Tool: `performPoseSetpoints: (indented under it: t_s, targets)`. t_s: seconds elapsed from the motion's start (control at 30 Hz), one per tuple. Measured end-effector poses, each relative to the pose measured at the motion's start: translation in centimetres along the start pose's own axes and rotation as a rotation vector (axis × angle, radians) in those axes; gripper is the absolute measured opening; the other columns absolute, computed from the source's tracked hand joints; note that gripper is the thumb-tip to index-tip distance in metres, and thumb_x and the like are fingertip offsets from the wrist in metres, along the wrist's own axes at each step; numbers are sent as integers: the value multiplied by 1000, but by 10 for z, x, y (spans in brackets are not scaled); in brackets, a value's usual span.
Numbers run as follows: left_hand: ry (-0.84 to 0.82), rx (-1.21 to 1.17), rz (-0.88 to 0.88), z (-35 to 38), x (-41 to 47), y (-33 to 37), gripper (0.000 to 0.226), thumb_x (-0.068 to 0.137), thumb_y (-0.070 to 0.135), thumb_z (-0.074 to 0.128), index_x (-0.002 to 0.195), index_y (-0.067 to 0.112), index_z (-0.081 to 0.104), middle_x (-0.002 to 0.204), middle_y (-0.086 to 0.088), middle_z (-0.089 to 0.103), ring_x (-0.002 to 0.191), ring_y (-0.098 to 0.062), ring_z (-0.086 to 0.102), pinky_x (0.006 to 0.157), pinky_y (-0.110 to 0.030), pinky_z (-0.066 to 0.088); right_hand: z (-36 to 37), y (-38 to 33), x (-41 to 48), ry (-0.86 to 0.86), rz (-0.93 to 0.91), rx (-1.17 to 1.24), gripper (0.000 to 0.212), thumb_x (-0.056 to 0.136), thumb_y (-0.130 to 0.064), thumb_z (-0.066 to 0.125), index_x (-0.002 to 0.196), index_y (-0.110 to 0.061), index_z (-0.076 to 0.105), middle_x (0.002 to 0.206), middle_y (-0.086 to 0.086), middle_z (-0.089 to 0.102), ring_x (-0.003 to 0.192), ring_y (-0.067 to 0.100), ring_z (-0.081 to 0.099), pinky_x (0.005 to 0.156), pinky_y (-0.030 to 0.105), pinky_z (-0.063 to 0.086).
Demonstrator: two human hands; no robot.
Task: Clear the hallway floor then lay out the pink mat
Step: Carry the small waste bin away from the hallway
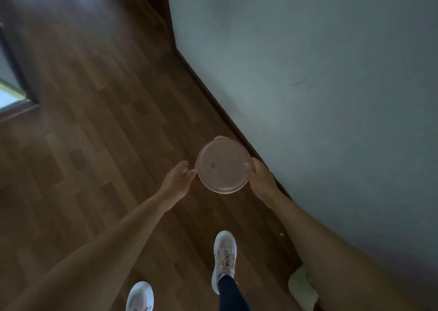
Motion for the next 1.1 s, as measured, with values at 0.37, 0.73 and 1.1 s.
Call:
performPoseSetpoints:
  t_s: [0.37, 0.73, 1.1]
  targets:
    - [96, -152, -196, 96, 139, -58, 29, 91, 29, 55, 70, 35, 37, 77, 17, 45, 67, 0, 41, 60, -17, 34, 20, 94, 185, -98, -30, -144, 35, 99, -29, 41, 128, -11, 49, 114, 4, 59, 97, 16, 57, 63, 19, 42]
    - [102, -459, -294, 165, 209, -120, 11, 86, 22, 64, 96, 23, 63, 85, 11, 67, 68, 1, 65, 46, -7, 44, 47, 168, 276, -81, 93, -323, 50, 97, -36, 44, 140, -11, 34, 141, 9, 45, 129, 29, 45, 101, 41, 40]
    - [118, -705, -380, 169, 213, -140, 16, 85, 7, 64, 100, 12, 64, 95, -3, 70, 83, -15, 68, 51, -18, 52, 55, 167, 284, -104, 125, -248, 43, 94, -30, 52, 133, -12, 45, 130, 7, 54, 119, 29, 53, 100, 46, 46]
Point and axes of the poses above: each hand's wrist, its own x-axis towards the middle knuckle, its own z-axis out of the palm, y = z × x, the point moved 5 cm from there along x, towards the middle knuckle
